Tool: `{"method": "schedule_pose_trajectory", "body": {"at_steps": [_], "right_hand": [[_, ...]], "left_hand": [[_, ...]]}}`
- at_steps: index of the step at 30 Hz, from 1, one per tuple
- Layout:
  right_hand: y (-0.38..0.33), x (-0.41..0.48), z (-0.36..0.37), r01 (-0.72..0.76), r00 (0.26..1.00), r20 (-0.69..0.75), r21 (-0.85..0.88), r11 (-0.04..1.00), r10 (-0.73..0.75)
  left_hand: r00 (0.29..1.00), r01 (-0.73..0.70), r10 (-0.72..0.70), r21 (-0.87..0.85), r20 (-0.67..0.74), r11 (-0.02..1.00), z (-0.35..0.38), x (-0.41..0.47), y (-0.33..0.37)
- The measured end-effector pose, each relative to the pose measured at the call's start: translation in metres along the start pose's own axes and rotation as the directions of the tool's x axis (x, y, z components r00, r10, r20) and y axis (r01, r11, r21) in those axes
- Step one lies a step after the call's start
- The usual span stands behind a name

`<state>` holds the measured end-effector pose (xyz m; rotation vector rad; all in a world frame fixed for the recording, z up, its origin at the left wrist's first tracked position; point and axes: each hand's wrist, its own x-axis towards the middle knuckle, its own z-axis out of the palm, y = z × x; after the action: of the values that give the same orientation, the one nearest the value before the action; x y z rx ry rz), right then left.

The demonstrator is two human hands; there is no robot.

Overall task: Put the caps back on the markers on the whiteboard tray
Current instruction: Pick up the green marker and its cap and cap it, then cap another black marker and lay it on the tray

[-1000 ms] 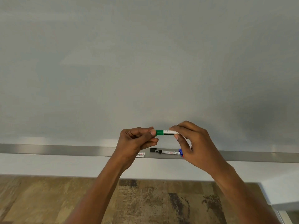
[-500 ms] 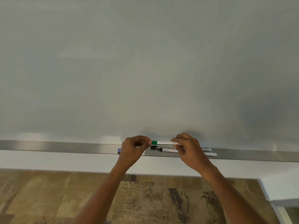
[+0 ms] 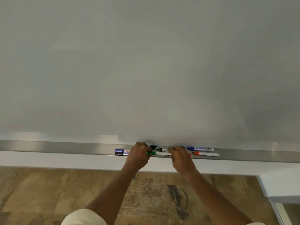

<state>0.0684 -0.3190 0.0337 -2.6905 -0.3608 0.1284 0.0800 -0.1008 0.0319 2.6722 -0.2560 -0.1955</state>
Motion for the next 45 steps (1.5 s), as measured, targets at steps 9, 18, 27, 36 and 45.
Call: {"method": "schedule_pose_trajectory", "body": {"at_steps": [9,18,27,36,45], "right_hand": [[0.007,0.006,0.02,-0.034,0.997,0.07,0.017,0.999,0.033],[0.006,0.006,0.03,0.003,0.998,0.065,0.027,1.0,-0.005],[0.0,0.004,0.028,0.051,0.997,0.052,-0.022,0.998,-0.05],[0.01,0.011,0.008,0.014,0.999,-0.036,-0.198,0.98,-0.021],[0.014,0.016,0.005,0.004,1.0,0.012,-0.23,0.973,-0.001]], "left_hand": [[1.0,0.01,-0.01,0.063,0.005,0.998,0.015,0.0,-0.006],[0.999,0.006,-0.011,0.102,0.045,0.995,0.015,0.002,-0.009],[0.999,0.015,-0.016,0.029,0.03,0.999,0.013,0.003,-0.011],[1.0,-0.028,0.028,0.091,0.005,0.995,0.012,0.015,0.006],[1.0,0.011,-0.012,0.157,0.006,0.988,0.018,0.02,0.009]]}}
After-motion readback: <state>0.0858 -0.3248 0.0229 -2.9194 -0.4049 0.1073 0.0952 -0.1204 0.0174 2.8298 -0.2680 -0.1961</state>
